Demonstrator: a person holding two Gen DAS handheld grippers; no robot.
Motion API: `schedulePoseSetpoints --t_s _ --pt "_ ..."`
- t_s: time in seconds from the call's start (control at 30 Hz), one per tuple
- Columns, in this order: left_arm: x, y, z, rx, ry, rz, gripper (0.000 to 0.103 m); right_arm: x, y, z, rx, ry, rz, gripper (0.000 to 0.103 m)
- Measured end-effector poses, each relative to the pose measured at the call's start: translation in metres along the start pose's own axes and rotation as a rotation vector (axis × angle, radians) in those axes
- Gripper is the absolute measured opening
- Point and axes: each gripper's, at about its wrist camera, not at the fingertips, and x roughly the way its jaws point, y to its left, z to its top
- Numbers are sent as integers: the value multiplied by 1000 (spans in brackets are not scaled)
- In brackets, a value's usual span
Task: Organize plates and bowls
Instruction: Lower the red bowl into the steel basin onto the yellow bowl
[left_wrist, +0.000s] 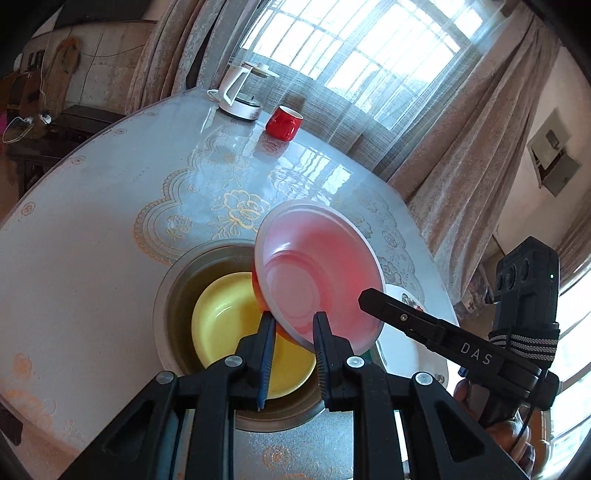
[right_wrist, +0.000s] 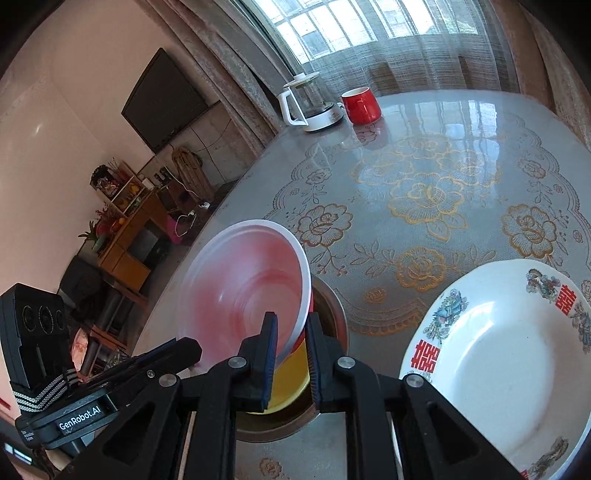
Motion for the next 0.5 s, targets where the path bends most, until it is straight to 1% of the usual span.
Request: schedulePoseSetpoints --t_s 0.23,0.33,0.4,0.5 --pt "-1 16 -14 -46 20 9 20 14 9 -14 -16 58 -2 17" --pt "4 19 -19 -58 35 28 20 23 6 -18 -6 91 -4 17" --pt "9 23 -22 -68 47 40 20 30 3 -21 -1 112 -21 18" --pt "13 27 -25 -69 59 79 20 36 2 -25 -1 128 -34 18"
